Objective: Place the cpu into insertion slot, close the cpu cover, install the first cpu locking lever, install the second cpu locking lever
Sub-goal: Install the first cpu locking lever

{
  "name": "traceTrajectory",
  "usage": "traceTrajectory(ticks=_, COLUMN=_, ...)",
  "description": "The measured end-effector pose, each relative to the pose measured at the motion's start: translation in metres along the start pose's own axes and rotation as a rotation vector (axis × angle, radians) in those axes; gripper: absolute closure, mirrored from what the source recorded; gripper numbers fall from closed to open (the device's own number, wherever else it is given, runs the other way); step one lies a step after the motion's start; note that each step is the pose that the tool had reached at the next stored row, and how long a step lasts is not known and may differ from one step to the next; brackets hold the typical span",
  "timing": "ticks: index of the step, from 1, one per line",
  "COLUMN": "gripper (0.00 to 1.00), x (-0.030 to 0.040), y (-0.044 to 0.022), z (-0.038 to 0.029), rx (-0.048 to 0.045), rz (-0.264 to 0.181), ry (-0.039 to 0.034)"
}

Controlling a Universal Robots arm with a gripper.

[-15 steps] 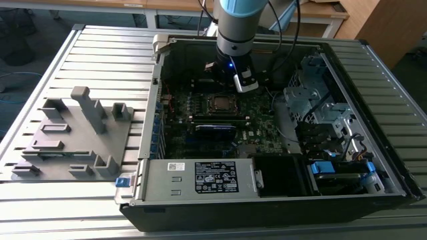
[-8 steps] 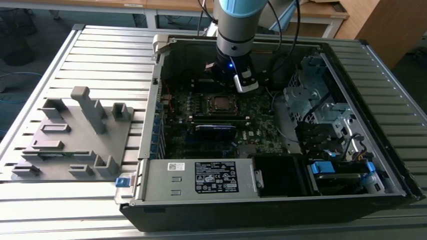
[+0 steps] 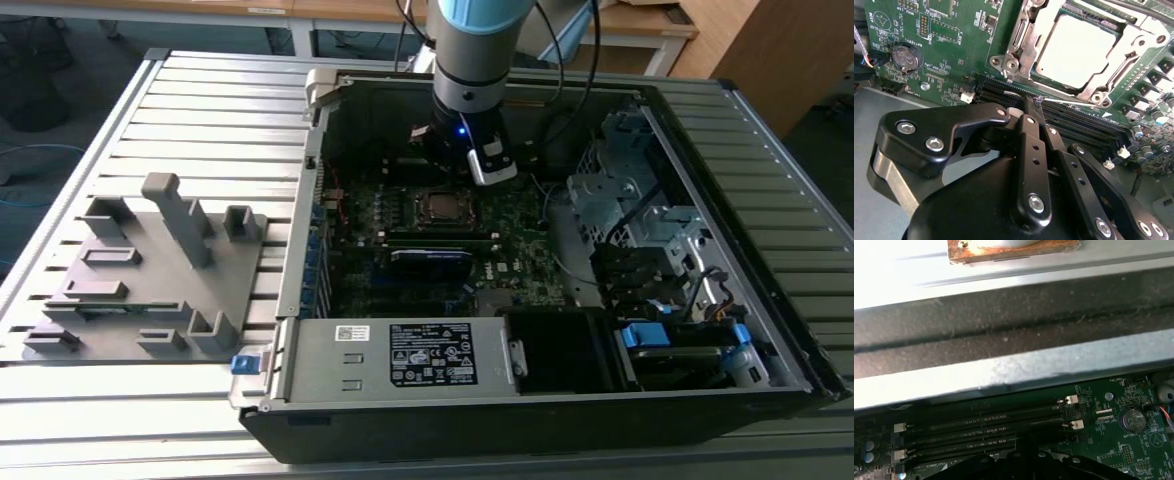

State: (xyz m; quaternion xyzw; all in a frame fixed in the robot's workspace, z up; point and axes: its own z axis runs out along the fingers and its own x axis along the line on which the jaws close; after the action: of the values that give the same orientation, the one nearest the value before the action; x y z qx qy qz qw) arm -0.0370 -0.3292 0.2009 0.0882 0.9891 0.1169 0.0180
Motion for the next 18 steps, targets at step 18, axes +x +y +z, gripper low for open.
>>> traceTrajectory(ticks=18, gripper=0.90, x=0.0075, y=0.0027, z=0.0014, rx=0.0158, rz=0.057, ry=-0.0289)
